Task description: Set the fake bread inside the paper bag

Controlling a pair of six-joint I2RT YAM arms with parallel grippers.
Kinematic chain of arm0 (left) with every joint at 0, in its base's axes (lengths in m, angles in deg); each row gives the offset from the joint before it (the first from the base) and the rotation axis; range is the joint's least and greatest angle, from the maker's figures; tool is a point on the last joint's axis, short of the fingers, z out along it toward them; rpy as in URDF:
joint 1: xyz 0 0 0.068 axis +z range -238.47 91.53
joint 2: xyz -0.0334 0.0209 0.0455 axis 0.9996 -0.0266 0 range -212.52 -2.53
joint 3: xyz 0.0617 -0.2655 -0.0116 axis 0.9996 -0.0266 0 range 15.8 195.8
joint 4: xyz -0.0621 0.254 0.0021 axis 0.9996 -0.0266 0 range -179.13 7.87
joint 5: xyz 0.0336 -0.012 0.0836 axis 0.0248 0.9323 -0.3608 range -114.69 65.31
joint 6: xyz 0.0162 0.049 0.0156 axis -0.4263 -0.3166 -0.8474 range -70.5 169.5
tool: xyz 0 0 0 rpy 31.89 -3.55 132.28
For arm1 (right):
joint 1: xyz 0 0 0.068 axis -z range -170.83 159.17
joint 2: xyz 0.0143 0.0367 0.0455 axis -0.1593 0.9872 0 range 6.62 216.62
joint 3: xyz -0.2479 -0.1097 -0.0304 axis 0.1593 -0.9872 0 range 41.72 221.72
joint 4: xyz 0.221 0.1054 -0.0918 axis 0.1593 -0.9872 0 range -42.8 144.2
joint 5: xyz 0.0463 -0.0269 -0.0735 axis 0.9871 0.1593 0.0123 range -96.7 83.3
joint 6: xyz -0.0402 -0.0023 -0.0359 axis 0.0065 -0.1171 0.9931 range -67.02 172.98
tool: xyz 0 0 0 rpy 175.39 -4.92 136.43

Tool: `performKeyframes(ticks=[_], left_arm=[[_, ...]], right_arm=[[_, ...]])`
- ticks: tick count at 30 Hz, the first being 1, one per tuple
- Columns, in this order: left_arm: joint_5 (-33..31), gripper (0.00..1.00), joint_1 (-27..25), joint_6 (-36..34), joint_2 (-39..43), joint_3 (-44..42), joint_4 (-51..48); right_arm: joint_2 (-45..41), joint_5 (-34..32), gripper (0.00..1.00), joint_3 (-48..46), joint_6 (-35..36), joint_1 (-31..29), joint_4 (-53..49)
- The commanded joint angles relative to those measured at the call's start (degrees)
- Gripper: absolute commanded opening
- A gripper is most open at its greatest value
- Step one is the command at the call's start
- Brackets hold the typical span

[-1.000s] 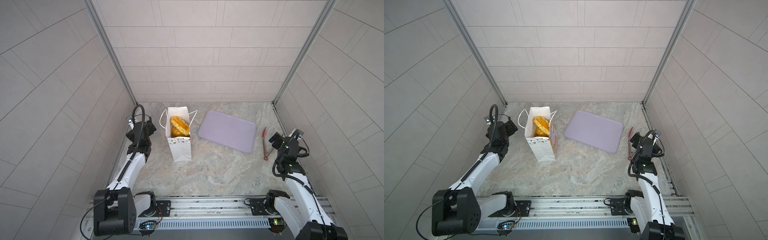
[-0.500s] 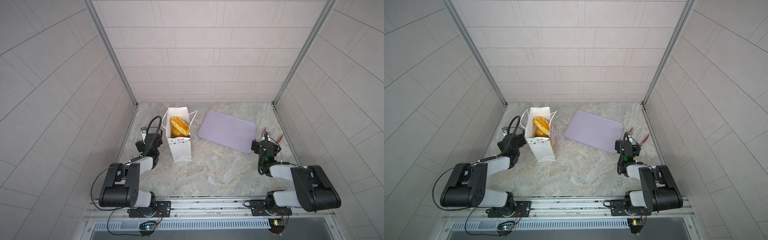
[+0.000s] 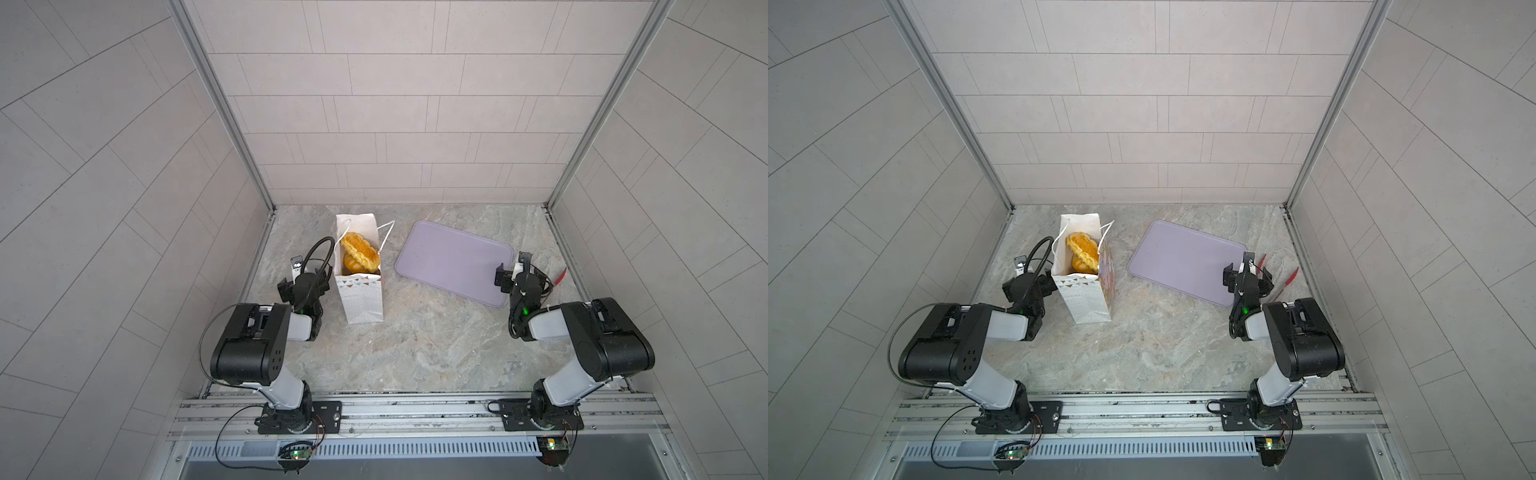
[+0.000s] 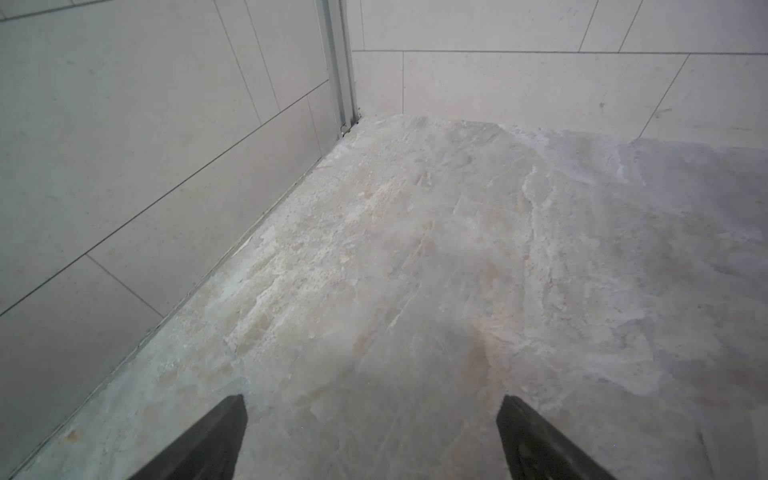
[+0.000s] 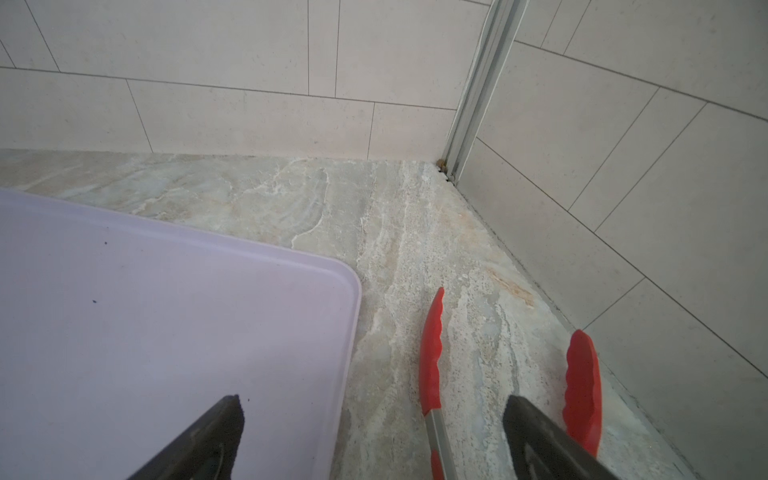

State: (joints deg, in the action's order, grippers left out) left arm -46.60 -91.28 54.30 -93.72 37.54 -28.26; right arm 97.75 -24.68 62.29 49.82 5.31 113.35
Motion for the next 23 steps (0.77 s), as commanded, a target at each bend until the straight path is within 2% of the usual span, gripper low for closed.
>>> performKeyframes(ticks=[1,23], left_arm=[[0.0,1.00,-0.4,-1.0,-0.1,0.4,0.0],[-0.5,1.00,-0.8,-1.5,-0.4,0.4,0.7]], right_arm=[[-0.4,0.1,0.99,-0.8,1.6,-0.2,-1.1],[-0.6,0.1,0.99,-0.6,1.9,-0.5,-1.6]])
